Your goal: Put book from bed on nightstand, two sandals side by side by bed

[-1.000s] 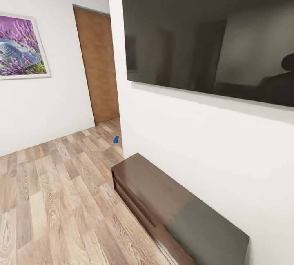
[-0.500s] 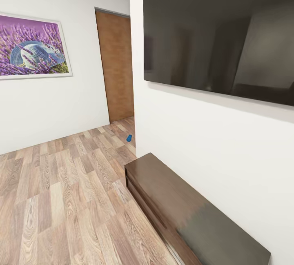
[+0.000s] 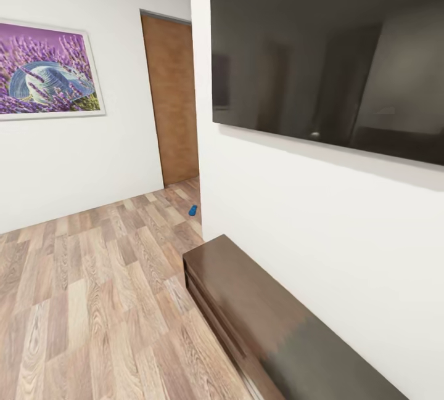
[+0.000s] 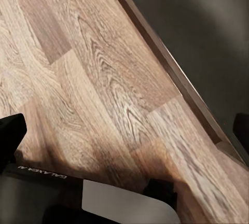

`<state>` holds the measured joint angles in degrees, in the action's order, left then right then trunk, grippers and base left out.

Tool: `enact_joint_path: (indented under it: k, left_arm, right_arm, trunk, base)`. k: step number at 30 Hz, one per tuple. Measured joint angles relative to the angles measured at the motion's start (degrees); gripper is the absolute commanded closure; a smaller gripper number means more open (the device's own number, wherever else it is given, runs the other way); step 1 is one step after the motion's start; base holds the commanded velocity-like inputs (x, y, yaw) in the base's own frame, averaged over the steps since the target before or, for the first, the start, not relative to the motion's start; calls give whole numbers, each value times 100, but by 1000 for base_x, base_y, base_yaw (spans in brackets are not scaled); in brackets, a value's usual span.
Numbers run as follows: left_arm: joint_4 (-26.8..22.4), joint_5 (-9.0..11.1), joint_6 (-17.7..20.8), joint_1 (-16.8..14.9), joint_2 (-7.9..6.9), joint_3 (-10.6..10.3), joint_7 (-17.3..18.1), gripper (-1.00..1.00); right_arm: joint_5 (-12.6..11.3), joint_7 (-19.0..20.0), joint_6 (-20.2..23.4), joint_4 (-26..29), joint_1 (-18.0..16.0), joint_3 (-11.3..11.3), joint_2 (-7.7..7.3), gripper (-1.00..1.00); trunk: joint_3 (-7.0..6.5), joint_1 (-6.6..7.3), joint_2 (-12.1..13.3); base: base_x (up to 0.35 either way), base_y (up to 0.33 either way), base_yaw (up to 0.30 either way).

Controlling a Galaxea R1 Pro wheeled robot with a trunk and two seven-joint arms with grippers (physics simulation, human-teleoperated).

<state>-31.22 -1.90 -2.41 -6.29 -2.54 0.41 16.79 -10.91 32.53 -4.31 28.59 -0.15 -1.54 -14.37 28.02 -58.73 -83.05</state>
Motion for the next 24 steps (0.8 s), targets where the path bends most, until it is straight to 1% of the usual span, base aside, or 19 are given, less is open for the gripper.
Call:
enact_joint_path:
  k: [20,24]
  left_arm:
    - [-2,0,0,2,-1,1,-1,-100]
    - [-1,4,0,1,0,2,-1,-100]
  right_arm:
    - [0,-1,1,2,-1,0,4,-100]
    - [0,-1,1,0,0,1,9,-100]
  trunk:
    - [0,0,0]
    - [0,0,0]
  base:
    - [1,-1,264]
    - [0,0,140]
